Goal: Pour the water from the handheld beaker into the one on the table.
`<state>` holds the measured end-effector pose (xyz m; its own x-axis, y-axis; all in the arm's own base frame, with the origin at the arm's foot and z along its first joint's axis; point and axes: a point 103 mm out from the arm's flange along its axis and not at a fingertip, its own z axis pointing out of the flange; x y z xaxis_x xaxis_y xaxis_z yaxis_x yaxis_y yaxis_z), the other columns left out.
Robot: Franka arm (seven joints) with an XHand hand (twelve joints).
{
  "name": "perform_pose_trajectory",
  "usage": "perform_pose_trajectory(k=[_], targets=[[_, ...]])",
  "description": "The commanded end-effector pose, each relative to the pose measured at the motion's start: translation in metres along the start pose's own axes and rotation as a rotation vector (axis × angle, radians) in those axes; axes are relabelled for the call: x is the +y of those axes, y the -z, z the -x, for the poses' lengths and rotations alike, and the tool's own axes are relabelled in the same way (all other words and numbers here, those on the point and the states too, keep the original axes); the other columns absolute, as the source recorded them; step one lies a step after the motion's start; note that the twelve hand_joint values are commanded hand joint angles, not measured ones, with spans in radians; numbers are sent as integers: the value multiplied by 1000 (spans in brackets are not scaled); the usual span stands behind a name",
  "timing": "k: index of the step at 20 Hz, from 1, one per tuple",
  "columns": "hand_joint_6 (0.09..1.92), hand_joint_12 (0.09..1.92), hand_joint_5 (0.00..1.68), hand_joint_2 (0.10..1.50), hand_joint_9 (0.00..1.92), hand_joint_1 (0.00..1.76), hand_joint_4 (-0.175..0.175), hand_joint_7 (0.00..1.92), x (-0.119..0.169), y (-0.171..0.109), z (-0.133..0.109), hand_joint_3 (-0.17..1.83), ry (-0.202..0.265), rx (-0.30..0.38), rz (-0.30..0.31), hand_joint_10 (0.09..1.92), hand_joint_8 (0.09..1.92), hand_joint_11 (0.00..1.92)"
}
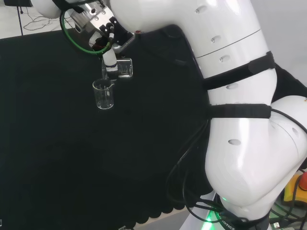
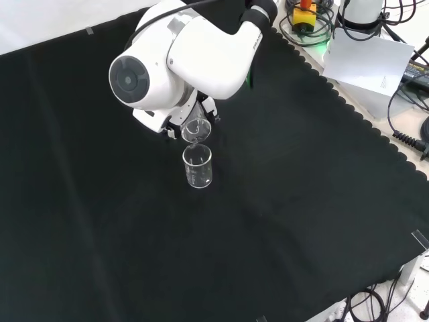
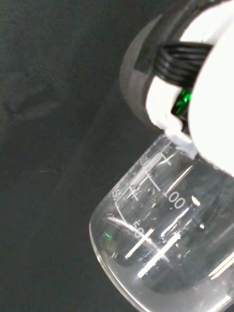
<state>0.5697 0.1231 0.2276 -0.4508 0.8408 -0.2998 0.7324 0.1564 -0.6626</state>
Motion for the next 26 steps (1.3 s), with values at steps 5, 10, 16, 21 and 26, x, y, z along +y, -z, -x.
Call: perform_pose_trajectory(k=[5,10,16,21,26], targets=[[731,864,1192,772,1382,1296,-175,1238,1,3,-1,481,-22,-38,-39,307,699,1121],[748,866,1196,728,1379,1291,-99,1280,1,4,-5,553,-24,-36,-39,319,657,1122],[756,867,1182,764,1352,1294,-169,1231,1,5,-5,505,-30,-39,-43,378,719,1119],[755,868,1180,771,1348,1294,-175,1225,1,6,-5,493,-28,-42,-47,385,725,1119],[814,870,1194,624,1340,1284,34,1342,1,8,-6,735,-37,-46,-51,425,628,1128]])
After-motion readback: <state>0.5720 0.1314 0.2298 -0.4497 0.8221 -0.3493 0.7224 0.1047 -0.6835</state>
